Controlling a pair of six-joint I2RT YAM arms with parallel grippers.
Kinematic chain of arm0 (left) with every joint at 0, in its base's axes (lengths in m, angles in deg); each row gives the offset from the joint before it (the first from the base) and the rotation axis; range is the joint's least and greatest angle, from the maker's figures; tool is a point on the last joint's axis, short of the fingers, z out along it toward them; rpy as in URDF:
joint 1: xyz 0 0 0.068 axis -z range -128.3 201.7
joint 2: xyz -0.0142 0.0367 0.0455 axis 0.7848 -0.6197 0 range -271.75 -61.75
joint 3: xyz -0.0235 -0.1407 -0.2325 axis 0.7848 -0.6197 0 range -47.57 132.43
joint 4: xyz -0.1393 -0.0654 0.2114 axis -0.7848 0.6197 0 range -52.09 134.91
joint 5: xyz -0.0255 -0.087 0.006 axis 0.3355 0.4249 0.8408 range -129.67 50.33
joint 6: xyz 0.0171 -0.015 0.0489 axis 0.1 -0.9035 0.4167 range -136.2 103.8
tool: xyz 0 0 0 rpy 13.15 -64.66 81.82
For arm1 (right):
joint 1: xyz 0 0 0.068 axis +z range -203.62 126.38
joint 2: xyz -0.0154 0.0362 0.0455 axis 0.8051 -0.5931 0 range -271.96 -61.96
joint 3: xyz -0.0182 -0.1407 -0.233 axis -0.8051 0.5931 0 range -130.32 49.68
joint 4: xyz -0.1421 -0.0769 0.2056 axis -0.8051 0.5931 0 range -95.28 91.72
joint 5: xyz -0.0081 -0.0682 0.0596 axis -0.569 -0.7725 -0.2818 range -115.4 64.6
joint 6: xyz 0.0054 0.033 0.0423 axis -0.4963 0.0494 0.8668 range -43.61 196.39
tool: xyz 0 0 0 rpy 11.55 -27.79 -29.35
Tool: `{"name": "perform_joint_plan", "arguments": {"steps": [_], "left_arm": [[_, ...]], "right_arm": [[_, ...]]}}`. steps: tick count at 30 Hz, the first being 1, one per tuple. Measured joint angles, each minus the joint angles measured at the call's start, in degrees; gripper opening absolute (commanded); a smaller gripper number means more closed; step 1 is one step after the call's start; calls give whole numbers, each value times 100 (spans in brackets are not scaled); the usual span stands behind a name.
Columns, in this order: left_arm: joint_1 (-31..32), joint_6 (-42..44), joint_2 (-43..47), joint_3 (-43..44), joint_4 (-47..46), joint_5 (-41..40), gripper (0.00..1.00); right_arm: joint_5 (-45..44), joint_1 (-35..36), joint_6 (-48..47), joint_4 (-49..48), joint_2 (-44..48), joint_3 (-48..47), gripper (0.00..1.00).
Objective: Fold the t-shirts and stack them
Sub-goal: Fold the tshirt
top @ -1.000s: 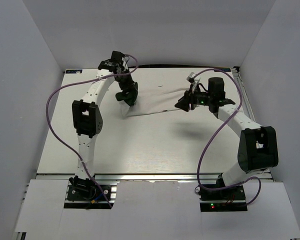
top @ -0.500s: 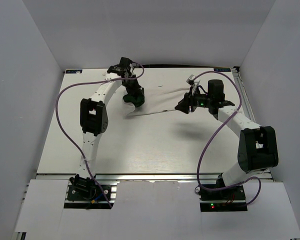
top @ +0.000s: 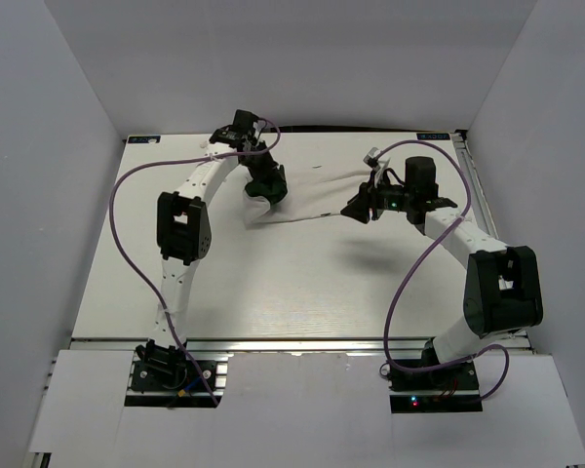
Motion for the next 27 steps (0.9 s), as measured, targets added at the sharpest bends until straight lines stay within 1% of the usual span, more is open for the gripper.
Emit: {"name": "perform_joint_plan", "arguments": {"steps": [13,20,21,22,24,25,27], "left_arm": [[4,-487,-411,-118,-476,4,0],[22,-654,-433,-229,-654,-39,0],[22,-680,-433,-251,-671,-42,3],[22,-699,-433,-264,-688,-42,27],[22,-728,-433,-269,-704,-39,60],[22,-754,-433,-269,-721,-31,97],[26,-850,-433,-269,-798,-2,98]], "right_arm": [[-2,0,0,-42,17,225,52],[-4,0,-2,-61,22,295,52],[-4,0,-2,-66,22,295,52],[-4,0,-2,-66,22,295,52],[-4,0,-2,-72,22,295,52],[-4,0,-4,-70,22,295,52],[-4,0,-7,-72,22,295,52]]}}
